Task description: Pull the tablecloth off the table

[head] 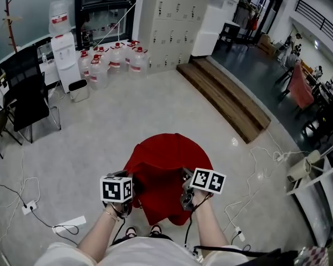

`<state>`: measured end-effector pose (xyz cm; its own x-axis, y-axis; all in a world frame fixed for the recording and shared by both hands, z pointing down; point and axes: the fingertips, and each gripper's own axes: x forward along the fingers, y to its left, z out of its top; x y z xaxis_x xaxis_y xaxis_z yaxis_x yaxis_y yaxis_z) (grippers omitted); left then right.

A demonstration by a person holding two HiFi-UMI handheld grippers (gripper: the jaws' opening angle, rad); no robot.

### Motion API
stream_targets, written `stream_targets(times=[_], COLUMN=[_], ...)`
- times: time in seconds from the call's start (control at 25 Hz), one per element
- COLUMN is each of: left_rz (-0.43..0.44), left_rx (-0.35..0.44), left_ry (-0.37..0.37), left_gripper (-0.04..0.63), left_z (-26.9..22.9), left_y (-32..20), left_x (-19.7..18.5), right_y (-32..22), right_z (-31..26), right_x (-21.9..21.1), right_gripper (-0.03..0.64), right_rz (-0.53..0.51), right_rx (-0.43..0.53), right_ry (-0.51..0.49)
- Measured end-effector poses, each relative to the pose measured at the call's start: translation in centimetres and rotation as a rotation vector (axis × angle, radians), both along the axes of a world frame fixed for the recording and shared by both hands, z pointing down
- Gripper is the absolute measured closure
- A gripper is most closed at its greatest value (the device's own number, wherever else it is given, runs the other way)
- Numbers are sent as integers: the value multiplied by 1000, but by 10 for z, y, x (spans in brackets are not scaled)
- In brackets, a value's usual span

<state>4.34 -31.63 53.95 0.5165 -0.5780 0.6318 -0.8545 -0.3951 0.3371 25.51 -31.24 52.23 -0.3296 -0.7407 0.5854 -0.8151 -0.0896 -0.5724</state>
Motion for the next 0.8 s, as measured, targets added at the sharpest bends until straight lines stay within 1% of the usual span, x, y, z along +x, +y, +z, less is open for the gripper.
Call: stream_targets(times=[0.32,0.48,0.6,0.8], left_rz=[22,45,56,52], left_rx=[26,51,64,76], left_ry=[8,10,9,23], left_gripper=[577,577,577,577], left_z=[-12,-20,-24,-32], left_y=[-3,-4,-3,-4], left_x=[-4,-1,0,-9], right_y=[8,9,9,10], right_z=[-13,-25,-33,-46], right_x=[-1,-8,-15,-25], right_gripper=[589,589,589,591], right_rz=[49,47,43,52], right_rx=[21,57,75,102], right_ry=[7,-15,0,-9])
